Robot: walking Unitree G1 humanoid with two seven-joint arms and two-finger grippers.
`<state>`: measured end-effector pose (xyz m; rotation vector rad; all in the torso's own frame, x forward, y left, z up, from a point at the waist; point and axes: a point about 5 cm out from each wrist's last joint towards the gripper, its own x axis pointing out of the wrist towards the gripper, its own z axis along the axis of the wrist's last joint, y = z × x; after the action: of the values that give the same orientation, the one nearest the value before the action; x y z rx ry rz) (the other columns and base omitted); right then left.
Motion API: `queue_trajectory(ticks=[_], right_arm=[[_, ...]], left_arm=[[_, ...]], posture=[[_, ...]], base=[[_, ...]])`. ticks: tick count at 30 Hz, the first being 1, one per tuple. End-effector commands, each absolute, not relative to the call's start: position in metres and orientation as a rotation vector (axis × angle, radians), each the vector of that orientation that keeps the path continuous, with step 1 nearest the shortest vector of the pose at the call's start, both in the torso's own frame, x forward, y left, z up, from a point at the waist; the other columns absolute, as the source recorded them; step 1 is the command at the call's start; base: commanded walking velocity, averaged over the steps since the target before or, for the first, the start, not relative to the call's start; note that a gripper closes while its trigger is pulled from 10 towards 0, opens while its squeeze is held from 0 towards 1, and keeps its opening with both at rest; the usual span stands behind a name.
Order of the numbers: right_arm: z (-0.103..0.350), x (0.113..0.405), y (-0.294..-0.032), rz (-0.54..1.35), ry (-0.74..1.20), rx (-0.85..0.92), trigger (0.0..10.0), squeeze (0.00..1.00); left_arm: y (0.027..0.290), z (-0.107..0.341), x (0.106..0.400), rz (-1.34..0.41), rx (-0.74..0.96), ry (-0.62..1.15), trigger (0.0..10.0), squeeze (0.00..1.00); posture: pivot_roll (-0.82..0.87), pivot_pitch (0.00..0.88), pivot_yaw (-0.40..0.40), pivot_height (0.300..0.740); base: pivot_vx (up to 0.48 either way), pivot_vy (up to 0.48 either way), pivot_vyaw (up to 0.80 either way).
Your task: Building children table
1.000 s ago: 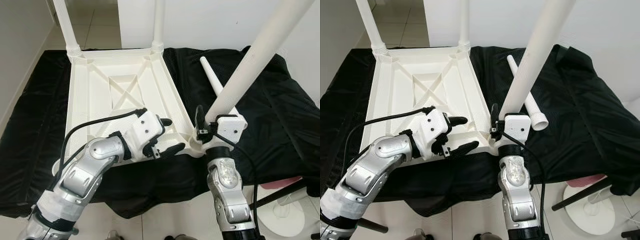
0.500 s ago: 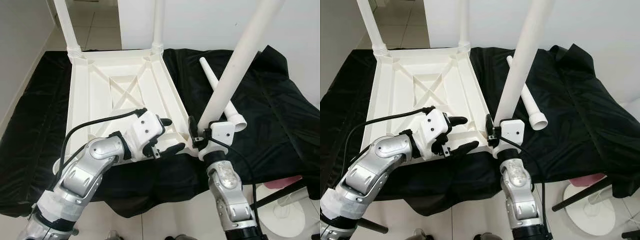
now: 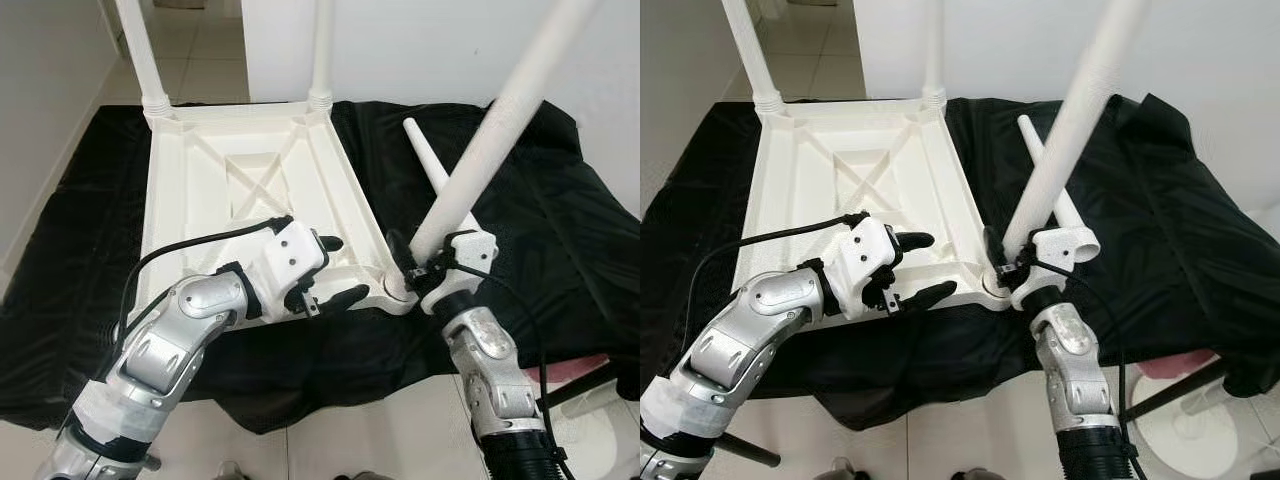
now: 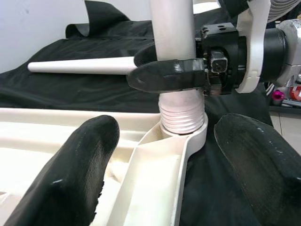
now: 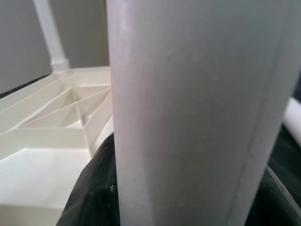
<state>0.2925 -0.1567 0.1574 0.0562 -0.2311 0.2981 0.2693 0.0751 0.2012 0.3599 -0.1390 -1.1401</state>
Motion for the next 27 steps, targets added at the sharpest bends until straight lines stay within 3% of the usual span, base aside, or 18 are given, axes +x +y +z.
queue_trajectory(ticks=[1,20,27], right_arm=[[0.139,0.291,-0.167,0.296,-0.131,0.052,10.0,0.00],[0.129,0.292,-0.174,0.529,-0.023,-0.065,10.0,0.00],[0.129,0.287,-0.167,0.487,-0.055,-0.017,10.0,0.00]], left_arm=[[0.076,0.201,0.269,-1.162,0.361,-0.133,10.0,0.00],[0.075,0.202,0.271,-1.159,0.349,-0.133,10.0,0.00],[0.077,0.205,0.273,-1.150,0.356,-0.137,10.0,0.00]], posture=[[-0.02,0.104,-0.014,0.740],[-0.04,0.132,0.003,0.740],[-0.03,0.138,-0.005,0.740]], base=[[0.000,0.000,0.00],[0.000,0.000,0.00],[0.000,0.000,0.00]])
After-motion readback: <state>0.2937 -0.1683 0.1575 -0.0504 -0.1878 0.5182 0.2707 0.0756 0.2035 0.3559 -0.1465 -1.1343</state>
